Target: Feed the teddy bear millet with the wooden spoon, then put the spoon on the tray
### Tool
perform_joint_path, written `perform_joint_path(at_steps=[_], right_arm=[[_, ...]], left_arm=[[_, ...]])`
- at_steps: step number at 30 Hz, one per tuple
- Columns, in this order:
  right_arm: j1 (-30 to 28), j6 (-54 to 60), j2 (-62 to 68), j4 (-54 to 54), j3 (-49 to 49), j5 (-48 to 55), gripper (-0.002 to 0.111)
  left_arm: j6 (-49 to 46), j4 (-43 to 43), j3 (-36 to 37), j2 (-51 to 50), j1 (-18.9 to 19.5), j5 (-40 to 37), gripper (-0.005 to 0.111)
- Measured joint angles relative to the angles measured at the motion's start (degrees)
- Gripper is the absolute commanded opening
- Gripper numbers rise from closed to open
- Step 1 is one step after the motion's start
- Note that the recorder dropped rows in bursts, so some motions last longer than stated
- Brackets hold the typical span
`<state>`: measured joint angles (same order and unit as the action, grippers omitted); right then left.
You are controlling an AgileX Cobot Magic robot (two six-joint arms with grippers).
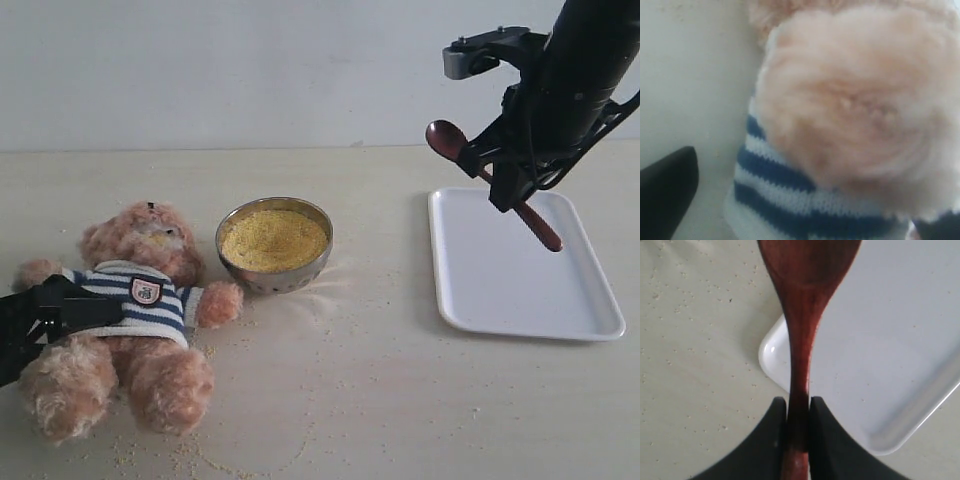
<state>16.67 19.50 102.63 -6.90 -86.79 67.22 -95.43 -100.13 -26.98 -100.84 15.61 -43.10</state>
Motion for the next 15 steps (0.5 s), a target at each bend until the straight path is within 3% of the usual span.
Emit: perform_joint_path(at_steps=[4, 8, 13, 15], right_arm=[[0.0, 0.1, 0.0, -0.12, 0.0, 0.01, 0.0], [0.0, 0.1, 0.0, -0.24, 0.0, 0.22, 0.0], [0.0, 0.21, 0.0, -1.47, 0.0, 0.34, 0.0], [0.0, 0.21, 0.0, -2.42, 0.0, 0.34, 0.0]], left_arm=[[-0.12, 0.13, -0.69, 0.0, 0.0, 0.12, 0.11], [6.03, 3.2, -3.04, 2.22, 2.69, 0.01, 0.11], [20.2, 17.34, -7.12, 11.09, 8.37, -1.06, 0.11], [27.75, 24.76, -8.8, 15.73, 10.17, -1.66, 0.103]])
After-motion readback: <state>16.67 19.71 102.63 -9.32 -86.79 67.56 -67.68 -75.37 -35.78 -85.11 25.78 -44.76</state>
